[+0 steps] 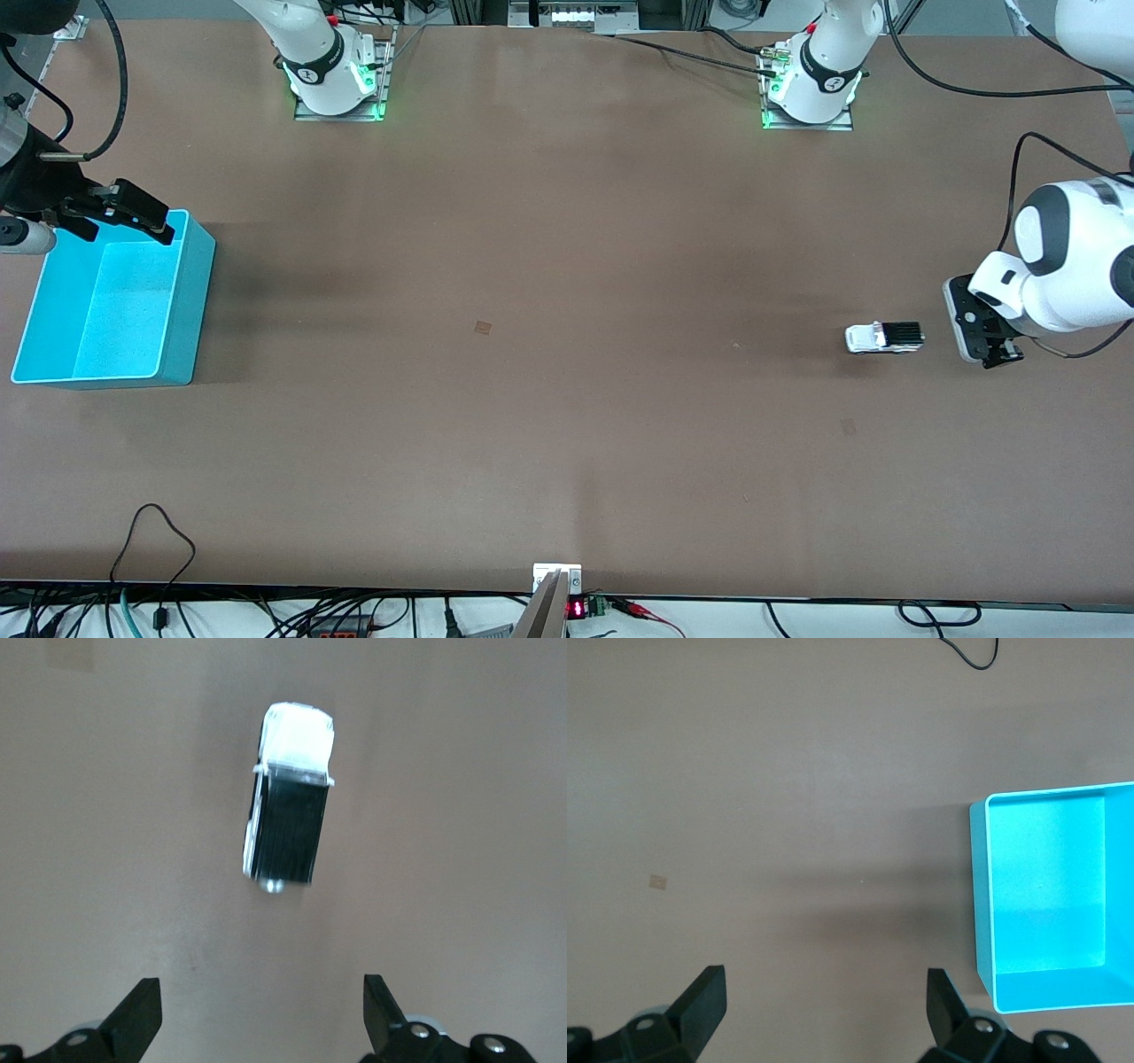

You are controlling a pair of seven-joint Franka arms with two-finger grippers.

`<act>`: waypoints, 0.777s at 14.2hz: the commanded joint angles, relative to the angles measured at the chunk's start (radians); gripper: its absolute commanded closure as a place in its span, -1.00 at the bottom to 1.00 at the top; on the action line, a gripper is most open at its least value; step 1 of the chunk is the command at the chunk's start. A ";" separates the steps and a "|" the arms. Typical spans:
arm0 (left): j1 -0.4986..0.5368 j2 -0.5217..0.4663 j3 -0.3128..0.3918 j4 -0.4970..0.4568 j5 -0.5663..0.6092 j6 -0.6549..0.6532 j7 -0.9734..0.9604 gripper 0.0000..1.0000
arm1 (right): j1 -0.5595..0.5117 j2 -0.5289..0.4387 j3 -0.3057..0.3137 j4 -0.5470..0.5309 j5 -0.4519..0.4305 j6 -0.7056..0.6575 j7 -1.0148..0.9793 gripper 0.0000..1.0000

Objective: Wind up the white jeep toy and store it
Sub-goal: 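Open the left gripper and lift it off the jeep, then draw the left gripper back as the jeep rolls toward the bin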

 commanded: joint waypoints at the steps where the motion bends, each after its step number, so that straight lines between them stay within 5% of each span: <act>1: 0.004 0.010 -0.066 0.117 0.007 -0.169 -0.154 -1.00 | 0.000 0.002 -0.001 0.017 0.012 -0.016 -0.008 -1.00; 7: 0.004 0.012 -0.220 0.344 0.003 -0.488 -0.622 -1.00 | 0.000 0.002 -0.001 0.017 0.014 -0.018 -0.006 -1.00; 11: -0.063 -0.036 -0.232 0.404 -0.022 -0.554 -1.012 -1.00 | 0.000 0.002 -0.001 0.017 0.014 -0.018 -0.006 -1.00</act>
